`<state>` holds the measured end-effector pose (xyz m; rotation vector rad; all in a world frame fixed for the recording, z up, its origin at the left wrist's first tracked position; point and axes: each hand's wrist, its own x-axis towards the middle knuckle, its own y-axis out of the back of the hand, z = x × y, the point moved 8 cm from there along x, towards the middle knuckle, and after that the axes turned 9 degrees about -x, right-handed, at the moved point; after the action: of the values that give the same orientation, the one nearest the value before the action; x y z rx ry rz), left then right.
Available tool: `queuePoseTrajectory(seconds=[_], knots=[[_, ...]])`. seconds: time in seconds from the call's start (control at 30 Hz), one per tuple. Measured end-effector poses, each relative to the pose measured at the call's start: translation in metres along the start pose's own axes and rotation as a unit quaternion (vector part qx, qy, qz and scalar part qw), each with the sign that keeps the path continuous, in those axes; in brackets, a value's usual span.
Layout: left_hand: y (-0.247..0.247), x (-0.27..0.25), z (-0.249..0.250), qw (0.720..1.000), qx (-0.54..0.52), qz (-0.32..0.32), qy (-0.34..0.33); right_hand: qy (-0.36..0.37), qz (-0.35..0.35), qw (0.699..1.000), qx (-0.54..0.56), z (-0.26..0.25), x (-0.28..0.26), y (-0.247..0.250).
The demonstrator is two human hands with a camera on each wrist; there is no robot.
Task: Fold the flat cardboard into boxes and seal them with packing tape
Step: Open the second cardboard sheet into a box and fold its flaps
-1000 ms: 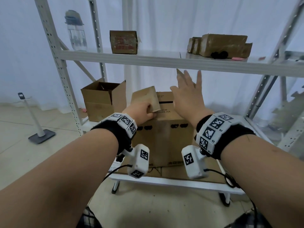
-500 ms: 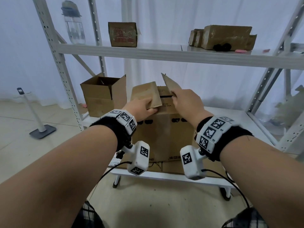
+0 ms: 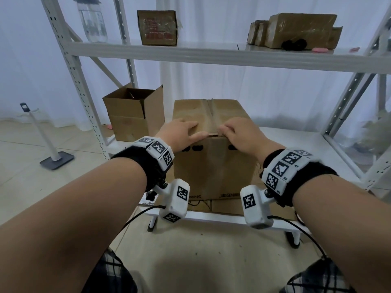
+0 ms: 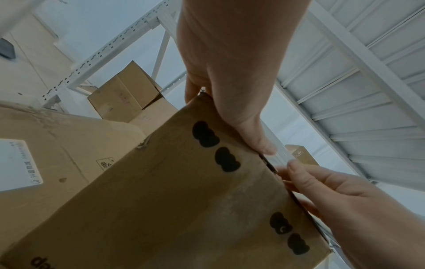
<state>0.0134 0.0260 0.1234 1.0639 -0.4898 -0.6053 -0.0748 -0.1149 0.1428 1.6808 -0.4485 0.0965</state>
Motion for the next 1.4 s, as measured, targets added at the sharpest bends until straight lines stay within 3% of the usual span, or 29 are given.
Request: queuePoseTrajectory(seconds=[0.13,0.23,0.4,0.5,0.63,0.8,0.9,1.0,1.07,1.17,1.33,1.4], knots=[[-0.008,0.003,-0.002,0.998,-0.061,0.011,0.027,-0.162,-0.051,0.986,-0.007,0.039,-0.008,-0.01],[-0.011,0.002,-0.01,0.993,-0.104,0.003,0.06,-0.218,-0.114,0.969,0.027,0.052,-0.014,-0.022],[0.003,0.003,-0.012,0.993,-0.098,0.03,0.066,-0.231,-0.101,0.967,0.026,0.047,0.0,-0.029],[0.015,0.002,0.008,0.996,-0.069,0.061,0.013,-0.227,-0.101,0.969,0.017,0.043,0.006,-0.025],[0.015,0.001,0.045,0.989,-0.088,0.099,-0.065,-0.164,-0.126,0.978,0.002,0.02,0.017,-0.027],[0.008,-0.001,0.039,0.98,-0.156,0.054,-0.107,-0.115,-0.125,0.985,-0.024,0.031,0.017,-0.026],[0.005,0.003,0.032,0.986,-0.079,0.005,-0.144,-0.081,-0.108,0.991,0.002,0.035,0.014,-0.021],[0.002,0.016,0.012,0.992,0.045,-0.026,-0.115,-0.063,-0.1,0.992,0.047,0.046,0.016,-0.022],[0.001,0.024,0.003,0.991,0.058,-0.039,-0.116,-0.059,-0.098,0.991,0.064,0.05,0.017,-0.021],[0.002,0.03,0.002,0.987,0.079,-0.007,-0.138,-0.086,-0.09,0.992,0.033,0.057,0.025,-0.023],[0.001,0.033,0.009,0.975,0.158,0.073,-0.141,-0.244,-0.134,0.96,-0.013,0.071,0.036,-0.041],[0.0,0.033,0.015,0.973,0.161,0.082,-0.142,-0.263,-0.142,0.954,-0.029,0.066,0.035,-0.043]])
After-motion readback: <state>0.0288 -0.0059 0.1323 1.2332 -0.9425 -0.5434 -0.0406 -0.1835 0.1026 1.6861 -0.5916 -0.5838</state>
